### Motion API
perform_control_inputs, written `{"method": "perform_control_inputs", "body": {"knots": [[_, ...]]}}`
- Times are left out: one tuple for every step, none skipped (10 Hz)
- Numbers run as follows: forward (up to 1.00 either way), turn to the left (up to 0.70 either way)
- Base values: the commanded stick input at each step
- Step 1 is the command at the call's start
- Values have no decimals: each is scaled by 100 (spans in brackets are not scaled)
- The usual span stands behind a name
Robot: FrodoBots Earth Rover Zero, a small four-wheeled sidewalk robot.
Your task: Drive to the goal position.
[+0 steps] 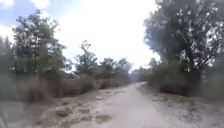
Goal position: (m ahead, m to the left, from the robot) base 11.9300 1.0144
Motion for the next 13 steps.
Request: {"method": "perform_control_inputs", "body": {"knots": [[85,-22],[85,-24],[85,-4],[85,0],[85,0],[85,0],[85,0],[85,0],[85,0],[85,0],[85,-18],[85,-27],[85,-21]]}}
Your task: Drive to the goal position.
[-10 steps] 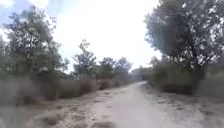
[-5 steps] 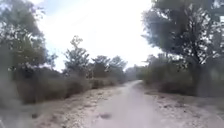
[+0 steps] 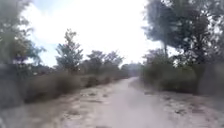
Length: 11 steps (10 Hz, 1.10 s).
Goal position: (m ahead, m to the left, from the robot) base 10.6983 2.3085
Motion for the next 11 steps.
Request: {"method": "perform_control_inputs", "body": {"knots": [[85,-4],[85,0],[85,0],[85,0],[85,0],[85,0],[85,0],[85,0],[85,0],[85,0],[85,0]]}}
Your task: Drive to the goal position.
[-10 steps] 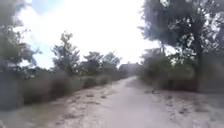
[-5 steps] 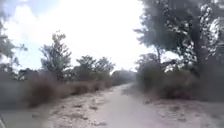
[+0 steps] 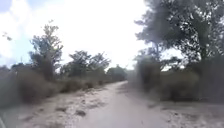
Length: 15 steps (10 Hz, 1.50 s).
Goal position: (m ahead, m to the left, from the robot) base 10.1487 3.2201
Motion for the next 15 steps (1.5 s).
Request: {"method": "perform_control_inputs", "body": {"knots": [[85,0],[85,0],[85,0],[85,0],[85,0],[85,0],[85,0],[85,0],[85,0],[85,0],[85,0],[85,0],[85,0],[85,0],[85,0]]}}
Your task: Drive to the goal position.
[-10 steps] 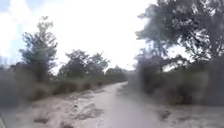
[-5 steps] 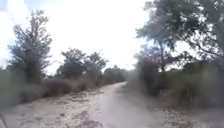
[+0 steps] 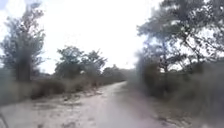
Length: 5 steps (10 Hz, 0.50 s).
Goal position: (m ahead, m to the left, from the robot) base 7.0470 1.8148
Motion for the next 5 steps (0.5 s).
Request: {"method": "perform_control_inputs", "body": {"knots": [[85,0],[85,0],[85,0],[85,0],[85,0]]}}
